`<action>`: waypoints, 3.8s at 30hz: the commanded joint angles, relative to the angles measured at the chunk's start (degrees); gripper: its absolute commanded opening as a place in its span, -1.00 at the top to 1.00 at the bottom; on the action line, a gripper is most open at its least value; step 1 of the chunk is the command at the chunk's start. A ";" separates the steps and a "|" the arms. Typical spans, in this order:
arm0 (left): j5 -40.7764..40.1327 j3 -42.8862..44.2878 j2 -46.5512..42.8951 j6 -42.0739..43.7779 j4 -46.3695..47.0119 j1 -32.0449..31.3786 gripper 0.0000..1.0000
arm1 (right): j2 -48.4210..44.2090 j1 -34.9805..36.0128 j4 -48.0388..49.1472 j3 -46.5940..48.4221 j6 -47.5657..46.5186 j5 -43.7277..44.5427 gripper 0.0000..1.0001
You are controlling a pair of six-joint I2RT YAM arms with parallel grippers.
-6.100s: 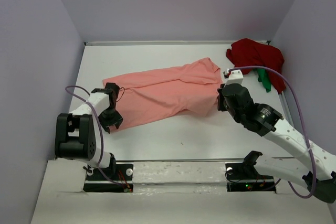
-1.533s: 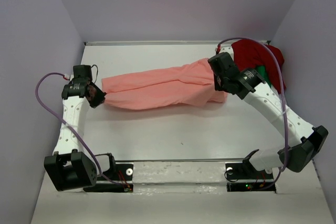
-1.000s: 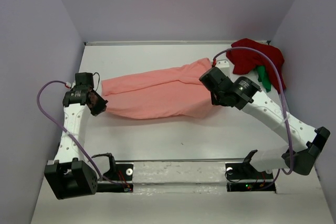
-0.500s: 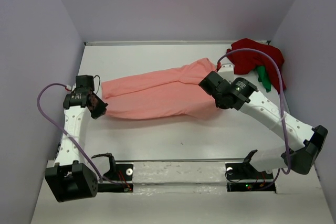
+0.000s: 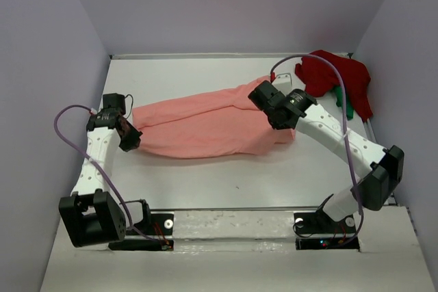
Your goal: Fold and stack the t-shirts
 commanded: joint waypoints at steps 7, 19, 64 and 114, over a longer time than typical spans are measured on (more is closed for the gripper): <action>1.66 4.83 10.02 1.32 5.92 -0.30 1.00 | 11.37 -9.64 14.64 11.88 -13.91 -2.05 1.00; 2.98 7.56 16.62 1.32 7.86 -0.39 1.00 | 22.09 -17.54 19.47 22.43 -24.63 -8.64 1.00; -1.68 18.55 30.60 0.44 9.44 -0.22 1.00 | 41.17 -23.18 21.50 42.47 -32.28 -17.34 1.00; -4.75 20.48 37.54 0.80 13.22 2.51 0.32 | 54.18 -29.68 22.99 52.22 -35.45 -25.60 0.12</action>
